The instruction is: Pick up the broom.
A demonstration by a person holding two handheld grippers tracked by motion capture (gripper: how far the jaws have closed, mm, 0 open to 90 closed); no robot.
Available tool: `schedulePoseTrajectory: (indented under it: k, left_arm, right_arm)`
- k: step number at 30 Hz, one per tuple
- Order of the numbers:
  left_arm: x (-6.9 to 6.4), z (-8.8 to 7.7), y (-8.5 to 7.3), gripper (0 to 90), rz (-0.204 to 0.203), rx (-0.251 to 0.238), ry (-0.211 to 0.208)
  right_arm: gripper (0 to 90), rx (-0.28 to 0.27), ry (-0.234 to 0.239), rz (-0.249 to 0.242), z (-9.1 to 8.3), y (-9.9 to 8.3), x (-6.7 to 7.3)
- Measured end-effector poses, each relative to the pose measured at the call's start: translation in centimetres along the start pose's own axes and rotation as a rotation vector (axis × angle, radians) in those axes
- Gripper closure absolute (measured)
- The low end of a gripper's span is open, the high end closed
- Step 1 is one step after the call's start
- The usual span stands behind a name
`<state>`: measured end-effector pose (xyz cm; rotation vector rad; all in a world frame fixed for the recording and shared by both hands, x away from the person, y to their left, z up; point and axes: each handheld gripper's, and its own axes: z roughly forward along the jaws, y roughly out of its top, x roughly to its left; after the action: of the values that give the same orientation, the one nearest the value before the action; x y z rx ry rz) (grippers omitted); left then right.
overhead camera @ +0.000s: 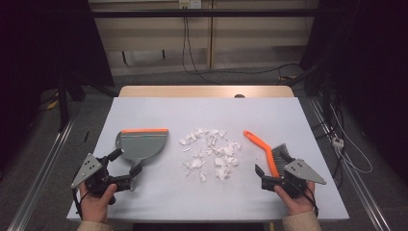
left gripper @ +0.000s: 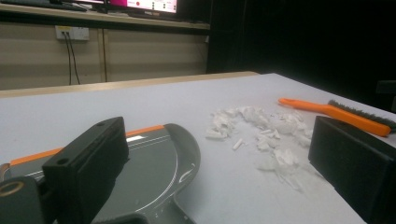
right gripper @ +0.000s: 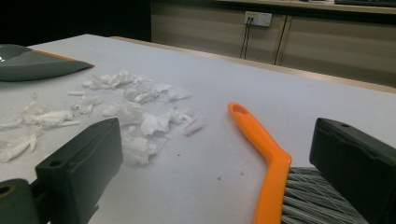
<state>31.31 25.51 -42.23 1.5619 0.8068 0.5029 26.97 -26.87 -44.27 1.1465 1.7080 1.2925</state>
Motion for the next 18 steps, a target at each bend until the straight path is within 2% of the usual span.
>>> schedulePoseTrajectory:
  k: [7, 13, 15, 18]
  left_arm:
    - [-0.2, 0.7, 0.2, 4.4, -0.007, 0.000, -0.018]
    - [-0.4, 1.1, 0.4, 4.4, -0.008, -0.002, -0.029]
    - [-0.4, 1.1, 0.4, 4.4, -0.009, -0.006, -0.032]
    - [-0.5, 1.2, 0.5, 4.4, -0.001, 0.003, -0.040]
  right_arm:
    - [2.0, 0.013, -0.017, -0.015, 0.5, 0.7, -1.0]
    - [5.2, 0.054, -0.024, 0.007, 1.6, 1.9, -2.4]
    - [6.8, 0.072, -0.047, -0.002, 2.1, 2.3, -2.7]
    - [6.7, 0.072, -0.035, 0.019, 3.1, 2.7, -3.3]
